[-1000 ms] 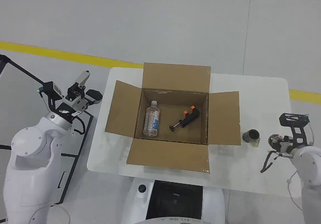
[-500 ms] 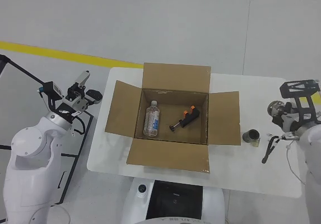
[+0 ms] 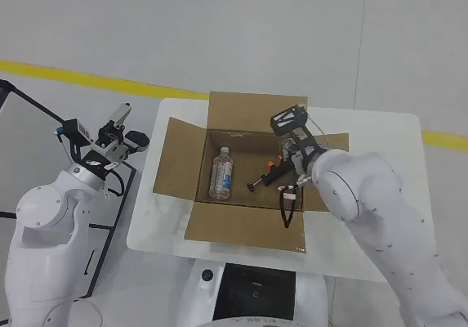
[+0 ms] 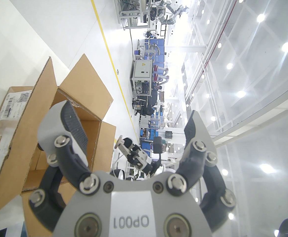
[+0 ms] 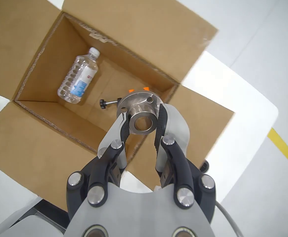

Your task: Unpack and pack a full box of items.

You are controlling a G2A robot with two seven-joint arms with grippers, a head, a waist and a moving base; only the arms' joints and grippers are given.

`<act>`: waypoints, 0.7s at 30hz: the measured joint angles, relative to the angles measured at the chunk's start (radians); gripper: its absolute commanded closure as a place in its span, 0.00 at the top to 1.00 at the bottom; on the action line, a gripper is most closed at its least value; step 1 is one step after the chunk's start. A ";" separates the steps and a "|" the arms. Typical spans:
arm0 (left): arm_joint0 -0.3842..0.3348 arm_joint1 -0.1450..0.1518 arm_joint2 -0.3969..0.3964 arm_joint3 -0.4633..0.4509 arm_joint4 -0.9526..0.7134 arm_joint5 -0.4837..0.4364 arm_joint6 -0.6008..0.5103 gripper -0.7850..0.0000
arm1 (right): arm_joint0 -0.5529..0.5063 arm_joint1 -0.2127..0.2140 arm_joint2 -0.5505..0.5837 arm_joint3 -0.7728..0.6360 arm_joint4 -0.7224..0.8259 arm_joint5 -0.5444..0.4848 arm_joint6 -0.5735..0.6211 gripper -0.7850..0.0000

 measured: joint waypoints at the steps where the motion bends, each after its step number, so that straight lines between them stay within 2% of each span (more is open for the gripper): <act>1: 0.000 0.000 0.000 0.000 0.000 0.000 0.000 1.00 | 0.018 -0.009 -0.031 0.043 0.021 0.004 -0.028 0.00; 7: 0.000 0.000 0.000 0.000 0.000 0.000 0.000 1.00 | 0.098 -0.059 -0.128 0.354 0.146 0.007 -0.250 0.00; 12: 0.000 0.000 0.000 0.000 0.000 0.000 0.000 1.00 | 0.139 -0.091 -0.179 0.582 0.206 -0.062 -0.402 0.00; 17: 0.000 0.000 0.000 0.000 0.000 0.000 0.000 1.00 | 0.179 -0.124 -0.224 0.750 0.253 -0.114 -0.492 0.00; 18: 0.000 0.000 0.000 0.000 0.000 0.000 0.000 1.00 | 0.188 -0.132 -0.233 0.784 0.266 -0.121 -0.500 0.04; 19: 0.000 0.000 0.000 0.000 0.000 0.000 0.000 1.00 | 0.194 -0.138 -0.241 0.806 0.273 -0.127 -0.508 0.24; 20: 0.000 0.000 0.000 0.000 0.000 0.000 0.000 1.00 | 0.199 -0.145 -0.250 0.831 0.280 -0.133 -0.519 0.36; 21: 0.000 0.000 0.000 0.000 0.000 0.000 0.000 1.00 | 0.200 -0.149 -0.255 0.845 0.285 -0.139 -0.526 0.41</act>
